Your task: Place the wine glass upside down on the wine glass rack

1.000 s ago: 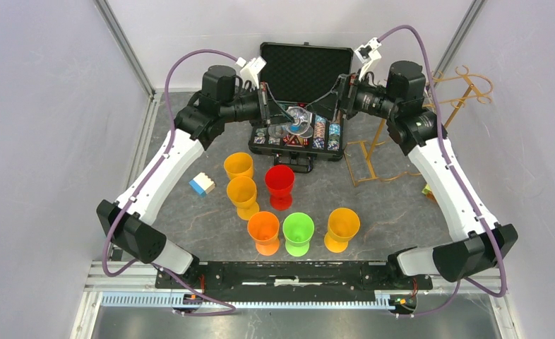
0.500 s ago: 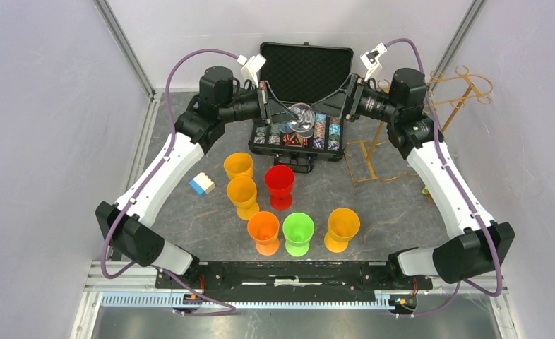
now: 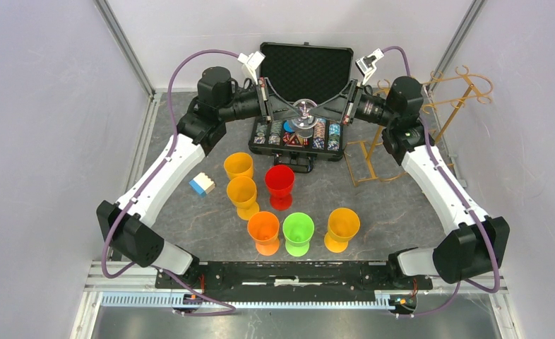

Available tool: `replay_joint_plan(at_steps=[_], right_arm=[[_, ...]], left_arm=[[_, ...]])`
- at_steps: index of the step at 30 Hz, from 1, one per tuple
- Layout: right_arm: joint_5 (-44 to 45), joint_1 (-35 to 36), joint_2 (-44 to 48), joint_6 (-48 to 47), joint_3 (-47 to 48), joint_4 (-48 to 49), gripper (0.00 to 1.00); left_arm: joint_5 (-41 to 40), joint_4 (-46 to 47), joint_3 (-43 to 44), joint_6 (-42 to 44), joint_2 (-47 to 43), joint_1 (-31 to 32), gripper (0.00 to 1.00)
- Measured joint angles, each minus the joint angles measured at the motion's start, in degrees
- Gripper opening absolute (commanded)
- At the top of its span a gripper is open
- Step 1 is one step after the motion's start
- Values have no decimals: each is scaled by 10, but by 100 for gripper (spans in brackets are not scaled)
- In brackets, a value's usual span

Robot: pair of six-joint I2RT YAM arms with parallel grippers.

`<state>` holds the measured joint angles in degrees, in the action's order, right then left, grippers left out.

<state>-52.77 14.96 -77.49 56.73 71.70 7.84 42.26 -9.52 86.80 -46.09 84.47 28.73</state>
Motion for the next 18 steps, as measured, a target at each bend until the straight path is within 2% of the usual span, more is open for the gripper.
replay_joint_plan(at_steps=[2,6,7,10,11,13,18], right_arm=[[-2,0,0,5,-1,8,20],[-9,0,0,12,-2,19,0],[-10,0,0,14,-2,20,0],[-13,0,0,16,-3,20,0],[-14,0,0,16,-4,20,0],[-15,0,0,16,-5,20,0],[-17,0,0,9,-6,19,0]], left_arm=[[2,4,0,-2,1,0,3],[4,7,0,-5,3,0,9],[5,7,0,-5,4,0,17],[6,10,0,-8,4,0,49],[6,11,0,-7,4,0,56],[3,12,0,-9,4,0,66],[-8,10,0,-9,4,0,79]])
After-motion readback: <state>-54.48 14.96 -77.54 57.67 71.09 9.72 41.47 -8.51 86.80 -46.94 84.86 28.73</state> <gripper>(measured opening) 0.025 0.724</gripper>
